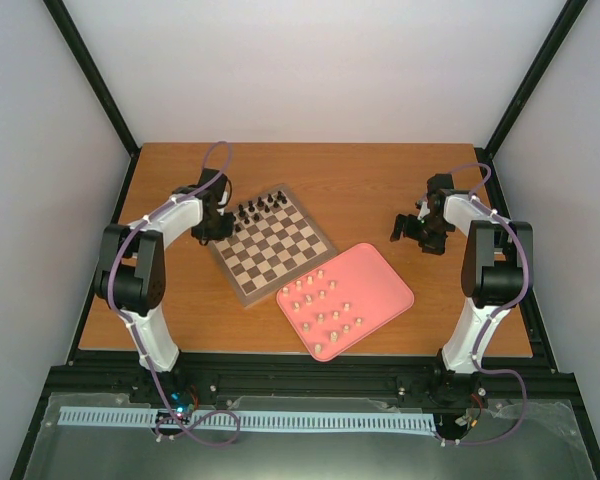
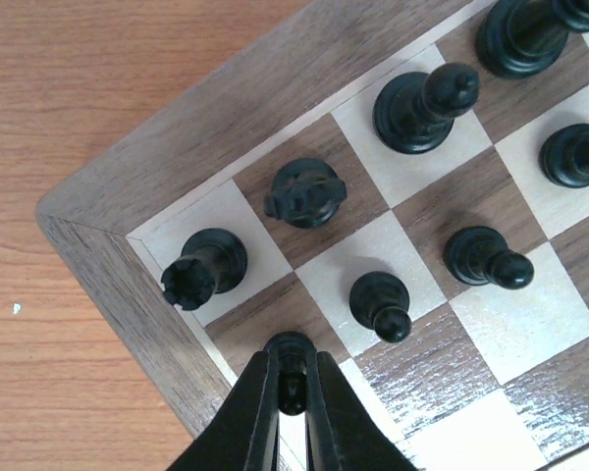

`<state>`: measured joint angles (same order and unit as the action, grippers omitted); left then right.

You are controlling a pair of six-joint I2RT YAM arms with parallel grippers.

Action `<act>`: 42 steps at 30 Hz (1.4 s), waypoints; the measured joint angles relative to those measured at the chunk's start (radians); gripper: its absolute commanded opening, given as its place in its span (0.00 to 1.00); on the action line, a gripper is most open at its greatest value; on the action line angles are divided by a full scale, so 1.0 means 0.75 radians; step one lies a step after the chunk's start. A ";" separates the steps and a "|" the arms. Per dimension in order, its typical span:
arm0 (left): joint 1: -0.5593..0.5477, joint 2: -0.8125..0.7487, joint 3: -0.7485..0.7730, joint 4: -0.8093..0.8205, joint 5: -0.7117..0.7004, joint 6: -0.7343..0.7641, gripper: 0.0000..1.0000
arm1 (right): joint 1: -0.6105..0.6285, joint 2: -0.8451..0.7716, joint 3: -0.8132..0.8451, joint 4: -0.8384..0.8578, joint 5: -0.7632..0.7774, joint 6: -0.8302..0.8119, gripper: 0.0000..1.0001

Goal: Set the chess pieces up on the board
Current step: Place the chess piece on the chessboard, then reset both arms

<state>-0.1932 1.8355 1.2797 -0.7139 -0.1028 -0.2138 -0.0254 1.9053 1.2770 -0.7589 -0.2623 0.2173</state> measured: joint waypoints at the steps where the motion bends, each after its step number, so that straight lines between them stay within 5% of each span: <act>1: 0.000 -0.002 -0.003 -0.001 0.002 0.000 0.06 | 0.000 0.000 0.000 0.000 0.000 0.000 1.00; 9: 0.000 -0.012 -0.011 -0.016 0.003 0.001 0.06 | 0.000 0.000 0.000 0.000 0.000 0.000 1.00; 13: 0.000 -0.012 -0.011 -0.016 0.001 -0.001 0.17 | 0.000 0.000 0.000 0.000 0.000 0.000 1.00; 28: 0.000 -0.026 -0.014 -0.032 -0.007 0.000 0.24 | 0.013 0.000 0.000 -0.001 0.000 0.000 1.00; 38: 0.001 -0.200 -0.012 -0.105 0.025 0.007 0.58 | 0.013 0.000 0.000 -0.001 0.009 0.000 1.00; 42: 0.001 -0.258 0.034 -0.156 0.035 0.011 0.95 | 0.014 -0.001 0.000 0.001 0.015 0.001 1.00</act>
<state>-0.1925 1.6421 1.3048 -0.8310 -0.0769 -0.2054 -0.0151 1.9049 1.2770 -0.7582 -0.2508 0.2180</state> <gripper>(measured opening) 0.691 1.000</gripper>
